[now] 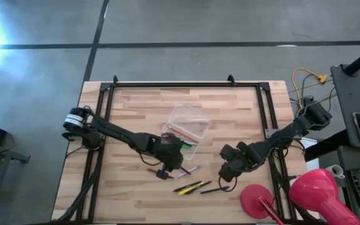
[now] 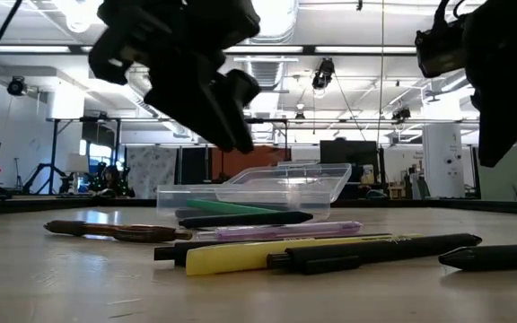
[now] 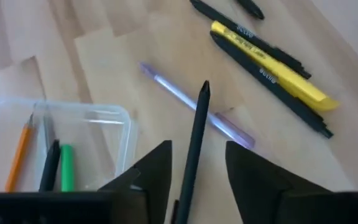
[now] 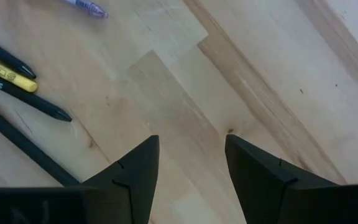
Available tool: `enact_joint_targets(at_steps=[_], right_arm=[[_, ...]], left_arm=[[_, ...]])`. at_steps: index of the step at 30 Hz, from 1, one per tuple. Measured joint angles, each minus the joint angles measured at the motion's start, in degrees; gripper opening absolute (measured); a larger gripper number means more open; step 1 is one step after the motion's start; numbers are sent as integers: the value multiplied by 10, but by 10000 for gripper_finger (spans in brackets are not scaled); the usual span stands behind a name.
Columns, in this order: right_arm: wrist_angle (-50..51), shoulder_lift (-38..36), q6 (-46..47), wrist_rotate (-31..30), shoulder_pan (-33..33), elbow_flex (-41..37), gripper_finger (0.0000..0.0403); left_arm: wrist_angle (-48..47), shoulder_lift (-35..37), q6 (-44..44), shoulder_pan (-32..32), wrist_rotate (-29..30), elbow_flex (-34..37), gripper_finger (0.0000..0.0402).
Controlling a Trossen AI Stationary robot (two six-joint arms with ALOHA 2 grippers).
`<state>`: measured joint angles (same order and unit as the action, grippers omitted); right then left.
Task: Pick & place school supplies into a supply box
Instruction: Put the black pen into the transparent case
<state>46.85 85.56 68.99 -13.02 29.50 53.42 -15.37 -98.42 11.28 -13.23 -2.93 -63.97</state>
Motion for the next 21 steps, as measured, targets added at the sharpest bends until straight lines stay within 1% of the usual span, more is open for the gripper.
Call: enact_joint_targets(at_steps=[2,4,6,11,15,19,21], right_arm=[[-1,0,0,0,0,-1,176],[-2,0,-1,0,0,-1,176],[-2,0,0,0,0,-2,176],[-5,0,-1,-1,0,-2,176],[-5,0,-4,-4,0,-3,176],[-6,0,-6,-9,0,-4,176],[-6,0,-6,-14,0,-4,176]], left_arm=[[-1,-19,23,0,-8,-18,146],[1,-39,40,0,-31,-38,149],[1,-62,46,0,-49,-54,150],[-6,-110,47,0,-67,-86,150],[-16,-129,53,0,-61,-90,150],[-16,-135,63,0,-34,-70,149],[-13,-136,62,1,-27,-60,142]])
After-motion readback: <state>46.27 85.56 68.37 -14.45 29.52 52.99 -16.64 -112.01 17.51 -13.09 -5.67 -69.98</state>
